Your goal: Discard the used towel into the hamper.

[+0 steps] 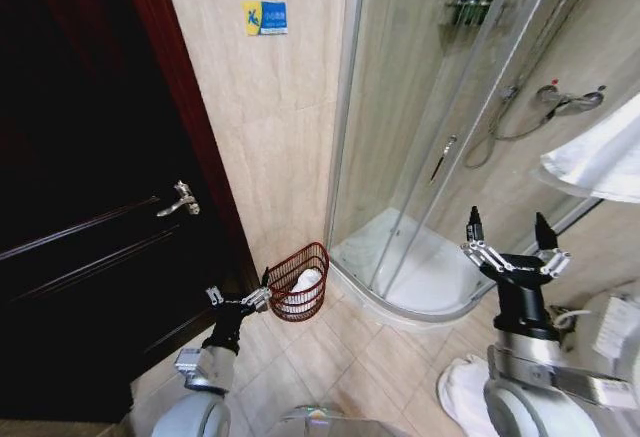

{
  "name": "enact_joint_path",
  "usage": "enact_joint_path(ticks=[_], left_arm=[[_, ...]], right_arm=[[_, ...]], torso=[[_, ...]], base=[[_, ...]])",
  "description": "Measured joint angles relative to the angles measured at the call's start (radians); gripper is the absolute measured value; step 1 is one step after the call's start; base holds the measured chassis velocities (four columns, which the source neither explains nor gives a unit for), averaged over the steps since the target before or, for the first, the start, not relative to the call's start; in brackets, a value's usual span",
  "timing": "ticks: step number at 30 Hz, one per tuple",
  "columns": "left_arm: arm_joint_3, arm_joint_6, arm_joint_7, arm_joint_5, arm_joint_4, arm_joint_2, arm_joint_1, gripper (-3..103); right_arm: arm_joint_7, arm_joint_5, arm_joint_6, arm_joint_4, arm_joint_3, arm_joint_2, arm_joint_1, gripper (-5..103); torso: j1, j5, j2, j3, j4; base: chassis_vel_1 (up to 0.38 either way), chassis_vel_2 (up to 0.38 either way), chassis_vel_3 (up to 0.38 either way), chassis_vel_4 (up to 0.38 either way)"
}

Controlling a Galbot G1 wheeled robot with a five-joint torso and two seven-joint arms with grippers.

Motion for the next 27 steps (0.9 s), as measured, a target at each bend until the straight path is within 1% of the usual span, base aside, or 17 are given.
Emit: enact_joint_path(ticks=[1, 4, 8, 9, 10, 12, 13, 14, 16, 17, 18, 19, 23, 24, 27], left_arm=[[0.000, 0.000, 0.000, 0.000, 0.000, 0.000, 0.000, 100], [0.000, 0.000, 0.000, 0.000, 0.000, 0.000, 0.000, 100], [0.000, 0.000, 0.000, 0.000, 0.000, 0.000, 0.000, 100], [0.000, 0.000, 0.000, 0.000, 0.000, 0.000, 0.000, 100], [0.000, 0.000, 0.000, 0.000, 0.000, 0.000, 0.000, 100], [0.000, 0.000, 0.000, 0.000, 0.000, 0.000, 0.000, 100], [0.000, 0.000, 0.000, 0.000, 0.000, 0.000, 0.000, 100], [0.000, 0.000, 0.000, 0.000, 0.000, 0.000, 0.000, 100], [0.000, 0.000, 0.000, 0.000, 0.000, 0.000, 0.000, 100], [0.000, 0.000, 0.000, 0.000, 0.000, -0.001, 0.000, 100], [0.000, 0.000, 0.000, 0.000, 0.000, -0.001, 0.000, 100], [0.000, 0.000, 0.000, 0.000, 0.000, -0.001, 0.000, 100], [0.001, 0.000, 0.001, 0.000, 0.000, -0.001, 0.000, 100], [0.001, 0.000, 0.000, 0.000, 0.000, -0.001, 0.000, 100], [0.000, 0.000, 0.000, 0.000, 0.000, -0.001, 0.000, 100]], right_arm=[[0.000, 0.000, 0.000, 0.000, 0.000, 0.000, 0.000, 100], [0.000, 0.000, 0.000, 0.000, 0.001, 0.000, 0.000, 100], [0.000, 0.002, 0.000, 0.000, 0.004, -0.001, 0.001, 100], [0.000, 0.002, 0.000, 0.000, 0.005, -0.002, 0.002, 100], [0.000, 0.004, 0.000, 0.000, 0.006, -0.004, 0.004, 100], [0.000, 0.004, 0.000, 0.000, 0.007, -0.006, 0.005, 100], [0.000, 0.005, 0.000, 0.000, 0.009, -0.009, 0.007, 100], [0.000, 0.006, 0.001, 0.000, 0.010, -0.011, 0.010, 100], [0.000, 0.007, 0.002, -0.001, 0.012, -0.013, 0.012, 100], [0.000, 0.007, 0.003, -0.002, 0.013, -0.014, 0.013, 100], [0.000, 0.008, 0.003, -0.003, 0.014, -0.014, 0.013, 100], [0.000, 0.008, 0.003, -0.003, 0.014, -0.014, 0.013, 100], [0.000, 0.009, 0.004, -0.003, 0.014, -0.015, 0.013, 100], [-0.001, 0.009, 0.004, -0.003, 0.014, -0.015, 0.013, 100], [-0.001, 0.009, 0.004, -0.004, 0.014, -0.015, 0.013, 100]], torso=[[0.000, 0.0008, 0.000, 0.000, -0.0001], [0.000, 0.0001, 0.000, 0.000, 0.0002], [0.000, 0.0006, 0.000, 0.000, 0.0002], [0.000, -0.0003, 0.000, 0.000, -0.0002], [0.000, 0.0010, 0.000, 0.000, 0.0004], [0.000, 0.0010, 0.000, 0.000, 0.0002], [0.000, 0.0000, 0.000, 0.000, 0.0002], [0.000, -0.0001, 0.000, 0.000, -0.0001], [0.000, 0.0003, 0.000, 0.000, -0.0001], [0.000, 0.0014, 0.000, 0.000, 0.0004], [0.000, 0.0005, 0.000, 0.000, -0.0001], [0.000, 0.0005, 0.000, 0.000, -0.0001], [0.000, 0.0012, 0.000, 0.000, -0.0001], [0.000, 0.0004, 0.000, 0.000, 0.0001], [0.000, 0.0003, 0.000, 0.000, 0.0005]], base=[[-0.172, -0.203, 0.213, 0.186], [-0.221, -0.215, 0.261, 0.226], [-0.242, -0.253, 0.258, 0.237], [-0.272, -0.271, 0.289, 0.275], [-0.309, -0.277, 0.286, 0.303], [-0.307, -0.297, 0.286, 0.317], [-0.305, -0.351, 0.326, 0.330], [-0.337, -0.351, 0.326, 0.333], [-0.337, -0.317, 0.345, 0.333], [-0.326, -0.317, 0.345, 0.314], [-0.274, -0.325, 0.290, 0.198], [-0.274, -0.325, 0.290, 0.198], [-0.114, -0.170, 0.200, 0.088], [-0.057, -0.083, 0.103, 0.040], [0.023, -0.024, 0.002, 0.023]])
